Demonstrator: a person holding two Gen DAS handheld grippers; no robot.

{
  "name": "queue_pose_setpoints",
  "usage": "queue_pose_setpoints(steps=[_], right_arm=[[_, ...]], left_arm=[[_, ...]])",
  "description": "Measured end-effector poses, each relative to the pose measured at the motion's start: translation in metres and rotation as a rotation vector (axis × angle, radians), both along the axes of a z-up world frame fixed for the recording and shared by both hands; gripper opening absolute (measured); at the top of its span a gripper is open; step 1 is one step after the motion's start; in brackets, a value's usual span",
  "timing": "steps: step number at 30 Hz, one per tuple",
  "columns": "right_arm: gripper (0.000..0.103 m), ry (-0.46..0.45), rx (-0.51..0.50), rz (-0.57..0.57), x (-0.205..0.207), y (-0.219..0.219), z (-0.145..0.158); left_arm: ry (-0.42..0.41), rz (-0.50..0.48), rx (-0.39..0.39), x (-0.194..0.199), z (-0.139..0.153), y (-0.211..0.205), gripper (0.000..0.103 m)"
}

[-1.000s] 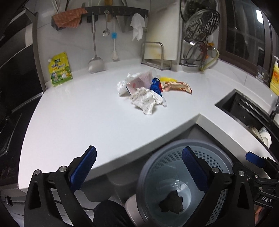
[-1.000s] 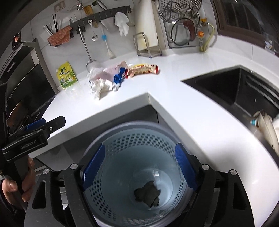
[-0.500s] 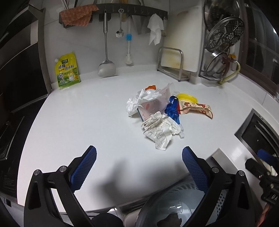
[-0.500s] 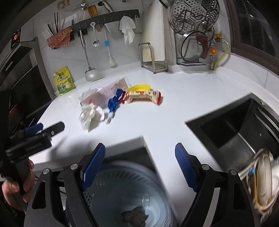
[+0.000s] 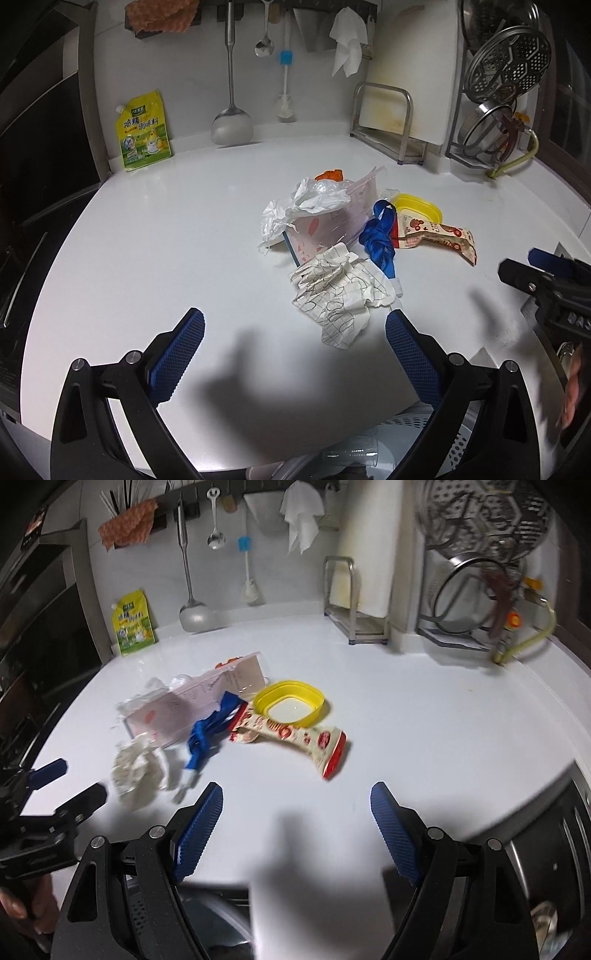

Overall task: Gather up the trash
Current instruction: 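Move the right gripper back to the counter and grasp the red-and-white wrapper, then grasp the crumpled white paper with the left gripper while the right gripper holds the wrapper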

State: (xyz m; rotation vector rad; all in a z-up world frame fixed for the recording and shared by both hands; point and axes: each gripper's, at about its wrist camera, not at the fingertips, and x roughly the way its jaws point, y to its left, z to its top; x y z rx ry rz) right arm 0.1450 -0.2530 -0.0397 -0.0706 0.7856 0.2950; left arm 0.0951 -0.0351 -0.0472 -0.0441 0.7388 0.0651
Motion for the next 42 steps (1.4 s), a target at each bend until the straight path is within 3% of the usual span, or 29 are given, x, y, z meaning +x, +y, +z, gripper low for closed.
queue_pose_setpoints(steps=[9, 18, 19, 21, 24, 30, 37, 42], right_arm=[[0.079, 0.013, -0.1, 0.109, 0.053, 0.015, -0.017], [0.076, 0.032, -0.148, 0.125, 0.079, 0.025, -0.03], [0.073, 0.035, -0.146, 0.132, 0.079, 0.027, -0.031], [0.052, 0.06, -0.143, 0.156, 0.079, 0.03, -0.033], [0.033, 0.078, -0.155, 0.172, 0.077, 0.034, -0.036], [0.031, 0.067, -0.093, 0.163, 0.052, 0.028, -0.028], [0.031, 0.043, 0.074, -0.01, 0.032, -0.015, -0.014], [0.031, 0.044, 0.174, -0.06, 0.025, -0.042, -0.012]], left_arm=[[0.022, 0.021, 0.003, 0.011, -0.006, 0.002, 0.097], [0.047, 0.019, 0.005, 0.015, -0.012, -0.001, 0.097], [0.047, 0.02, 0.004, 0.015, -0.011, -0.001, 0.097], [0.045, 0.02, 0.002, 0.014, -0.011, -0.002, 0.097], [0.046, 0.019, 0.001, 0.015, -0.011, -0.003, 0.097], [0.037, 0.008, -0.012, 0.014, -0.011, -0.004, 0.097], [0.045, 0.003, -0.025, 0.015, -0.014, -0.006, 0.097], [0.051, 0.007, -0.031, 0.02, -0.015, -0.01, 0.097]])
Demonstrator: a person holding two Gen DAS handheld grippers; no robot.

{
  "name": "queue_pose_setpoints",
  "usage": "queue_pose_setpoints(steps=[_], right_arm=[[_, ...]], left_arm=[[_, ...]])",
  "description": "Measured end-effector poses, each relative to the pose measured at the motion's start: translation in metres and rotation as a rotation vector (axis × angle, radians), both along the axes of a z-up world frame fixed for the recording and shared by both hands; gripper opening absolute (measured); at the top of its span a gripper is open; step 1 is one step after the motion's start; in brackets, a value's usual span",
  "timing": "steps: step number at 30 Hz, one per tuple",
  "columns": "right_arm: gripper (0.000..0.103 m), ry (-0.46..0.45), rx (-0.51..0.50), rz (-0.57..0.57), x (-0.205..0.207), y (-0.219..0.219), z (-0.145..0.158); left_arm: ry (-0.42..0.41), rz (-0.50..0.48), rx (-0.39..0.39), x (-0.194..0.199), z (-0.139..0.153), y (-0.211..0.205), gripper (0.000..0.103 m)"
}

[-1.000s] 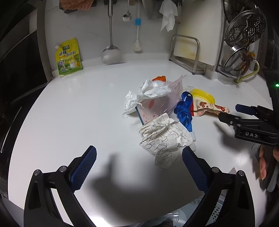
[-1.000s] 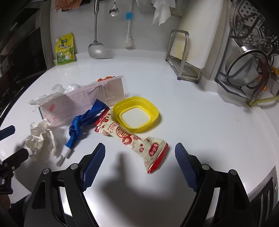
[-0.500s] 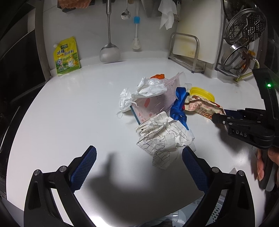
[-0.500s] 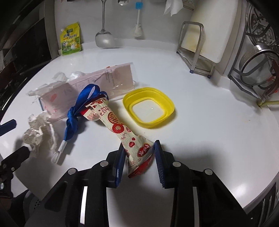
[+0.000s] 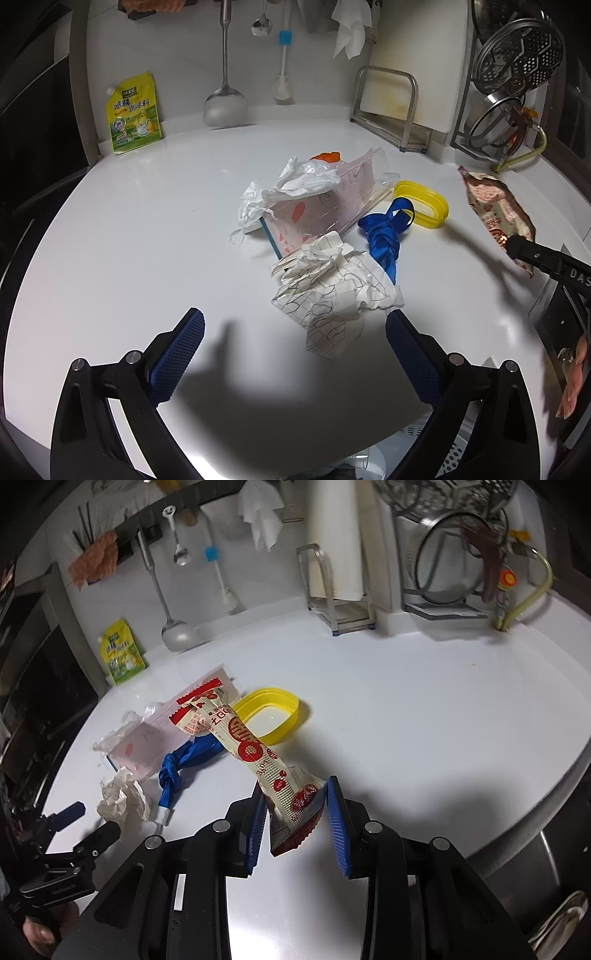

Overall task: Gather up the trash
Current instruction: 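Grasp the crumpled white paper with the left gripper while the right gripper holds the wrapper, then carry paper and wrapper over the grey bin and open both grippers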

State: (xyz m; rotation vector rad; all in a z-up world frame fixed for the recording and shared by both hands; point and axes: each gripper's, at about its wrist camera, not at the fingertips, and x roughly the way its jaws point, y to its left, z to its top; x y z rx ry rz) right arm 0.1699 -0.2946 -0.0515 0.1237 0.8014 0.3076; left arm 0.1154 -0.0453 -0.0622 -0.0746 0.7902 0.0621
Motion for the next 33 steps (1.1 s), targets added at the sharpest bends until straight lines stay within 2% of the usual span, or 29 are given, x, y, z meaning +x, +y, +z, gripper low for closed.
queue_pose_setpoints(steps=[4, 7, 9, 10, 11, 13, 15, 18, 27, 33], right_arm=[[0.031, -0.005, 0.039, -0.006, -0.002, -0.007, 0.001], [0.031, -0.008, 0.059, -0.005, -0.004, -0.01, 0.002], [0.031, -0.005, 0.065, -0.001, -0.005, -0.01, 0.001], [0.031, -0.003, 0.064, 0.0, -0.005, -0.009, 0.001], [0.031, -0.001, 0.062, 0.001, -0.004, -0.009, 0.0], [0.031, -0.001, 0.059, 0.003, -0.004, -0.008, 0.0], [0.031, -0.003, 0.061, 0.004, -0.004, -0.008, 0.0], [0.031, -0.003, 0.057, 0.005, -0.004, -0.008, 0.0], [0.031, -0.026, 0.034, -0.007, -0.019, -0.002, 0.003], [0.031, -0.042, -0.002, -0.045, -0.043, 0.001, 0.003]], left_arm=[[0.0, 0.018, 0.003, 0.008, -0.002, -0.001, 0.097], [0.004, 0.036, -0.012, 0.014, -0.006, -0.001, 0.093], [0.013, 0.036, -0.019, 0.017, -0.01, -0.001, 0.072], [0.022, 0.035, -0.024, 0.019, -0.012, -0.001, 0.067], [0.026, 0.035, -0.029, 0.02, -0.014, 0.0, 0.058], [0.011, 0.04, -0.025, 0.018, -0.014, 0.001, 0.05], [0.01, 0.027, -0.044, 0.017, -0.013, 0.003, 0.036], [0.004, 0.017, -0.039, 0.013, -0.01, 0.007, 0.029], [-0.058, 0.004, 0.004, -0.013, 0.012, 0.027, 0.027], [-0.1, -0.031, 0.048, -0.039, 0.029, 0.03, 0.027]])
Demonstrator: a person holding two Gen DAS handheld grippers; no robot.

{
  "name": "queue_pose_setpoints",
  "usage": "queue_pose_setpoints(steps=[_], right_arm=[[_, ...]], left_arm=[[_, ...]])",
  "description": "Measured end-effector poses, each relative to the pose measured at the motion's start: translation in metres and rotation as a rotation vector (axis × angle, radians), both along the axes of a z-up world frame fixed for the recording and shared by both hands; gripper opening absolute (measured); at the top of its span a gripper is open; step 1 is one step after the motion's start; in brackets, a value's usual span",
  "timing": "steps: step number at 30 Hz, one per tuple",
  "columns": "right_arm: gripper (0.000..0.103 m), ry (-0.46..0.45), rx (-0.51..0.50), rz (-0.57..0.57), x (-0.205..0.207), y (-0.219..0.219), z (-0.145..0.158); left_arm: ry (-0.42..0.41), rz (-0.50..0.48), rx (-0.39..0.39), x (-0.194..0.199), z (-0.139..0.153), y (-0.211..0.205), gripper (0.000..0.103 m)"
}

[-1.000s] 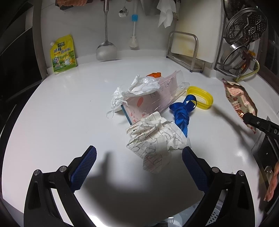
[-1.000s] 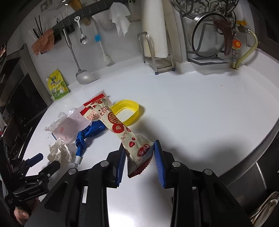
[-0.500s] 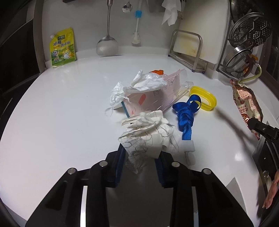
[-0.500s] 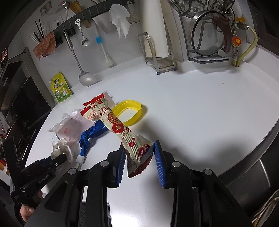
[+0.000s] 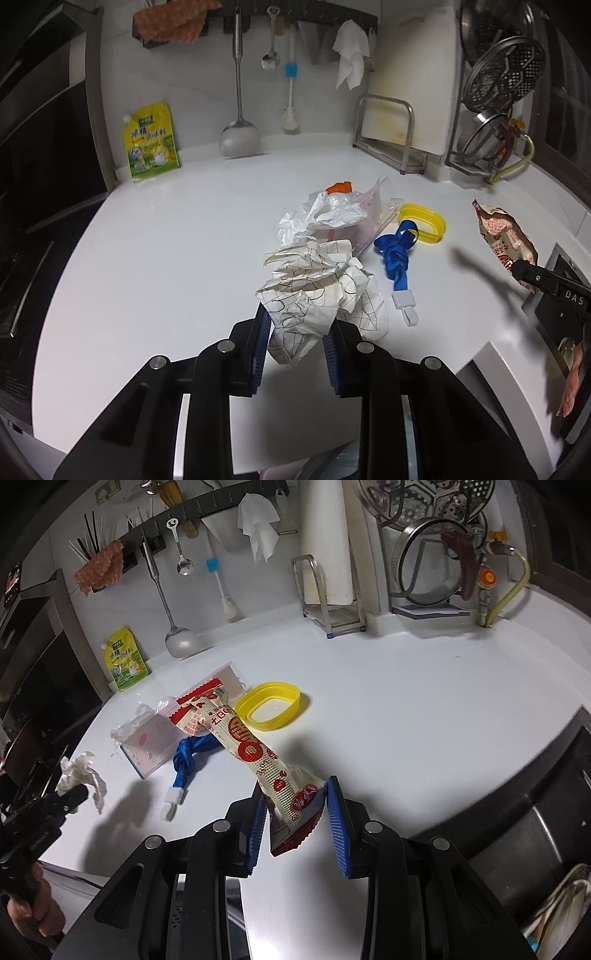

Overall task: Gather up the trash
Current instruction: 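Carry paper and wrapper over the grey bin and open both grippers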

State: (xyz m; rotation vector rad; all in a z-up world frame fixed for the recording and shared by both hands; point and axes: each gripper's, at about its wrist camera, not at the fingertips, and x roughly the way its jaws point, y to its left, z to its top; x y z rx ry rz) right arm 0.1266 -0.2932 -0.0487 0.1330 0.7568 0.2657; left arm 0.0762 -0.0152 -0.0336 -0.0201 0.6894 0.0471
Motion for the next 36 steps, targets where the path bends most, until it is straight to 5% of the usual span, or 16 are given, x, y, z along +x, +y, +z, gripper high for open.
queue_pose_setpoints(steps=[16, 36], right_arm=[[0.031, -0.064, -0.054, -0.155, -0.111, 0.025, 0.016], [0.031, 0.006, 0.005, -0.208, -0.217, 0.058, -0.024]], left_arm=[[-0.033, -0.15, 0.006, -0.072, 0.011, -0.02, 0.027], [0.032, -0.247, 0.001, -0.122, -0.019, -0.025, 0.027]])
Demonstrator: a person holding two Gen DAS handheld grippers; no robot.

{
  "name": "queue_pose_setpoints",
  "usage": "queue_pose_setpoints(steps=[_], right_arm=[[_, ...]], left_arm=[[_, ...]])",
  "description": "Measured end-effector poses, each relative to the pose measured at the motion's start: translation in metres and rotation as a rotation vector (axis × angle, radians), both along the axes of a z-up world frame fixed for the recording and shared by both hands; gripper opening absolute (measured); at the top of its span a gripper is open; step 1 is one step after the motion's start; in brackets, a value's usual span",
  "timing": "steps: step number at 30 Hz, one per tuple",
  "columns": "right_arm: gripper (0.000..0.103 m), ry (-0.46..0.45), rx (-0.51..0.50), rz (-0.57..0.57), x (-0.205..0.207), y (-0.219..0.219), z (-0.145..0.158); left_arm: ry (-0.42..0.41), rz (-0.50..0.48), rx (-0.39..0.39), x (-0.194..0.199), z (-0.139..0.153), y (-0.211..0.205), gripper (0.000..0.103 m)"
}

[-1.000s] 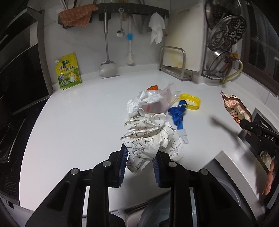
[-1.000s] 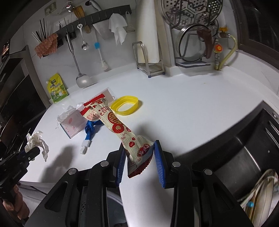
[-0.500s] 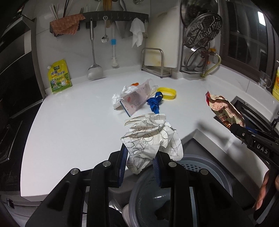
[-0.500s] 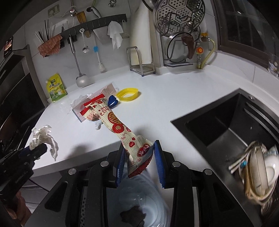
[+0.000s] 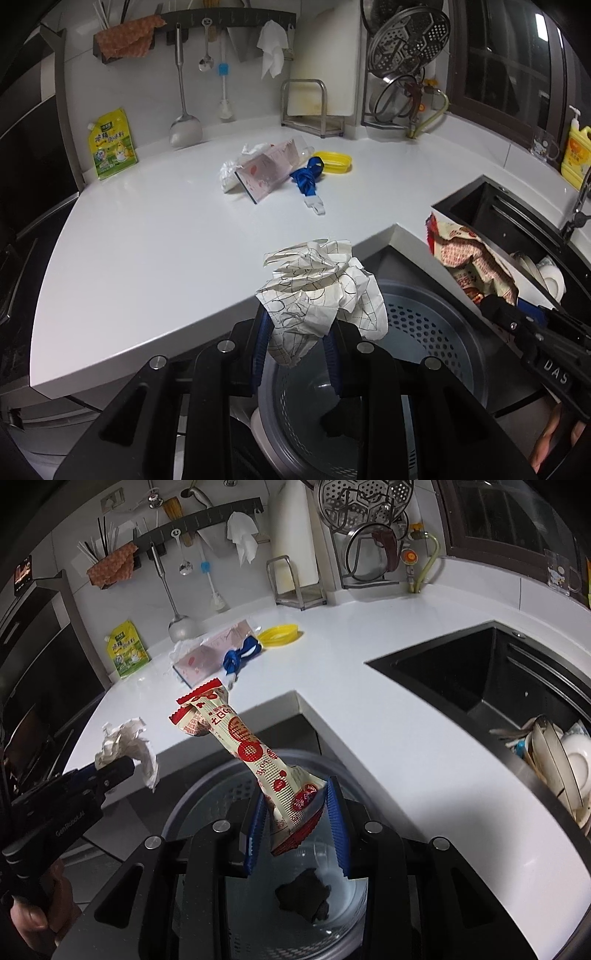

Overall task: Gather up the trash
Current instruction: 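Carry paper and wrapper over the grey bin and open both grippers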

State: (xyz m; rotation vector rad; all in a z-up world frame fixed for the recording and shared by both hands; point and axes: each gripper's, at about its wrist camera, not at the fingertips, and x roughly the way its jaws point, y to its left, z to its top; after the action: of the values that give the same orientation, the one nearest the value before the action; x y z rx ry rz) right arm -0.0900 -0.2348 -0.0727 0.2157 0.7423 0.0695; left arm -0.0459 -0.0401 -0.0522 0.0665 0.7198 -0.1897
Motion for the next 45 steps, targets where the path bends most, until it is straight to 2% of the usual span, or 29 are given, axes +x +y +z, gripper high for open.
queue_pose_setpoints(steps=[10, 22, 45], right_arm=[[0.031, 0.073, -0.017, 0.022, -0.01, 0.011, -0.026], [0.031, 0.136, -0.005, 0.017, -0.006, 0.011, -0.05], [0.031, 0.17, -0.005, 0.021, 0.001, 0.011, -0.062]], left_arm=[[0.051, -0.037, 0.006, -0.01, -0.021, -0.001, 0.027], [0.11, -0.046, 0.027, -0.002, -0.044, 0.002, 0.027], [0.178, -0.064, 0.029, 0.008, -0.064, -0.002, 0.03]])
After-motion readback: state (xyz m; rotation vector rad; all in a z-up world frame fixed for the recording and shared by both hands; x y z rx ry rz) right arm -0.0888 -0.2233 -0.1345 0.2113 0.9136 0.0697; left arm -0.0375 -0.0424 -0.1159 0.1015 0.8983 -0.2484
